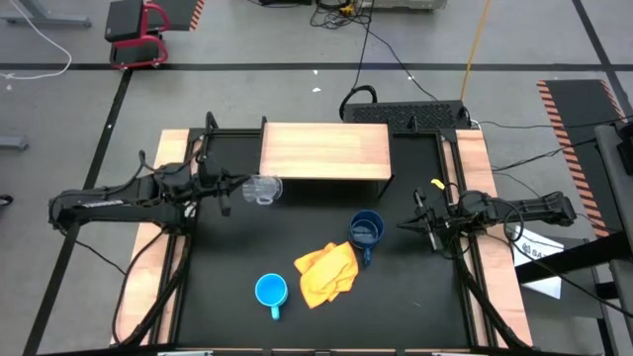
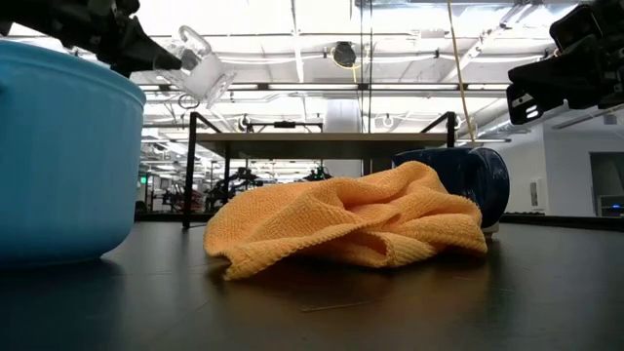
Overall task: Stack small to large cups/mugs on shelf
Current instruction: Put the transparent mug on the shelf
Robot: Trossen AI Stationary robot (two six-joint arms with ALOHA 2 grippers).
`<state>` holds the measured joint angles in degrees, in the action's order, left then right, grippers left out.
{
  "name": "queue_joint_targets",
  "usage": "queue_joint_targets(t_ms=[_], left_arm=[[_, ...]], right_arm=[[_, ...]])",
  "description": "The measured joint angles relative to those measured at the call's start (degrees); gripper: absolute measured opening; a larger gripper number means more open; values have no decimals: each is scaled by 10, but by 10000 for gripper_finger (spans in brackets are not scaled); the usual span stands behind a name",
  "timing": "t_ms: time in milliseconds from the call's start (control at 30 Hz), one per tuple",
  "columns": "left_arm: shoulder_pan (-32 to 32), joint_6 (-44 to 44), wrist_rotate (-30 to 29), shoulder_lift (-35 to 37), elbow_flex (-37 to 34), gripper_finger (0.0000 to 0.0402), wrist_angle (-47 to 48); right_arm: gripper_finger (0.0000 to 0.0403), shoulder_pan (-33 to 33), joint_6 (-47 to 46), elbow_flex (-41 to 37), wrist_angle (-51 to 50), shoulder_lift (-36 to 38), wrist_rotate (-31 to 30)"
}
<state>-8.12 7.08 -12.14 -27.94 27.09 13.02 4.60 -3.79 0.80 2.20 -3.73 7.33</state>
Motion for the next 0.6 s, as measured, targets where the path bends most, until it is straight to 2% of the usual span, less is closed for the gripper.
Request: queue_joint_targets(t_ms=[233, 467, 600], left_arm=[[0, 3, 1, -1, -51, 0, -73], [0, -38, 41, -5, -58, 0, -160], [-2, -55, 39, -5, -58, 0, -195]], right_arm=[[0, 0, 0, 0, 0, 0, 0], [0, 0, 0, 0, 0, 0, 0], [0, 0, 1, 0, 0, 0, 0]])
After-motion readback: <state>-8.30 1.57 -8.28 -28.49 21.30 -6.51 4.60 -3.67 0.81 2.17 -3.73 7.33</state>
